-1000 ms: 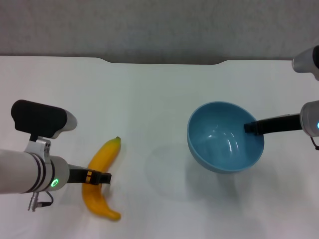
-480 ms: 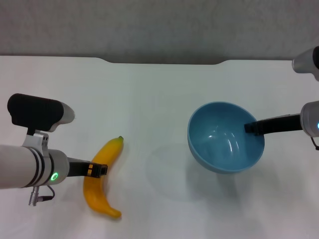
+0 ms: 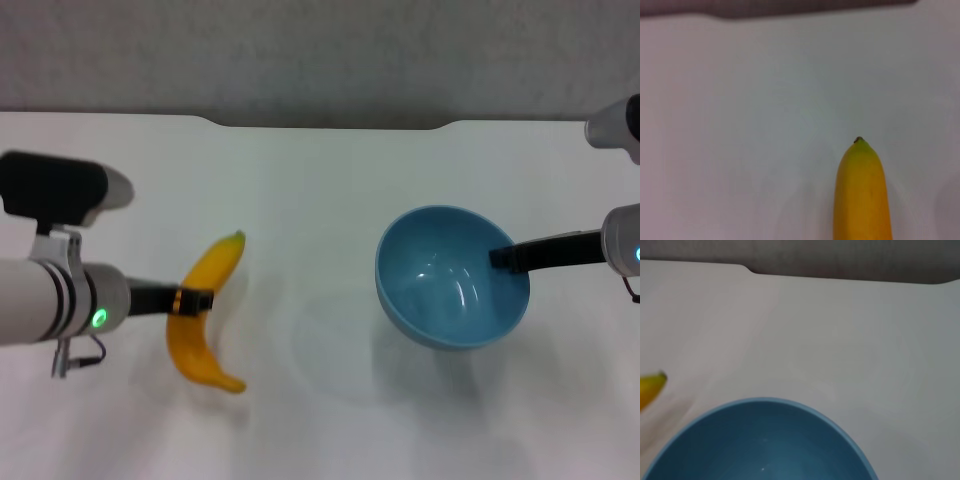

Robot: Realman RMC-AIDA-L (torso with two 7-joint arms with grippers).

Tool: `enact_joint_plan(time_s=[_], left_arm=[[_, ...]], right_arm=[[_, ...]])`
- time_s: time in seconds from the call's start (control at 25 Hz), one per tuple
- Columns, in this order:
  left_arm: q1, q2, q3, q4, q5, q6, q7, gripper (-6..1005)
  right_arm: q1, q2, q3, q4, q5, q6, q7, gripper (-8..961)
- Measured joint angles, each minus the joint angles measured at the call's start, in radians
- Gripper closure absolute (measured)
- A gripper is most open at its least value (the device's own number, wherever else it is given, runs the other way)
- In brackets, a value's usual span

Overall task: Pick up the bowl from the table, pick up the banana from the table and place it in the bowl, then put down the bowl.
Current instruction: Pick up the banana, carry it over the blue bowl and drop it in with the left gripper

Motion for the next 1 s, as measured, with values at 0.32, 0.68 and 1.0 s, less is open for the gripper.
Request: enact_joint_plan(time_s=[0.32, 0.68, 1.0], left_arm=[[0.031, 0.001, -0.077, -0.196, -0.163, -0.015, 0.131, 525], [0.035, -0.002, -0.079, -0.279, -0.498, -0.005, 0.357, 524], [0.039, -0.007, -0.045, -0.188, -0.713, 0.038, 0.529, 523]], right_arm=[[0.008, 0.001, -0.007, 0.023, 0.0, -0.012, 0.0, 923], [0.028, 0.002, -0.056, 0.062, 0.078, -0.048, -0.005, 923], [0.104, 0.004, -0.141, 0.161, 0.222, -0.103, -0.011, 923]])
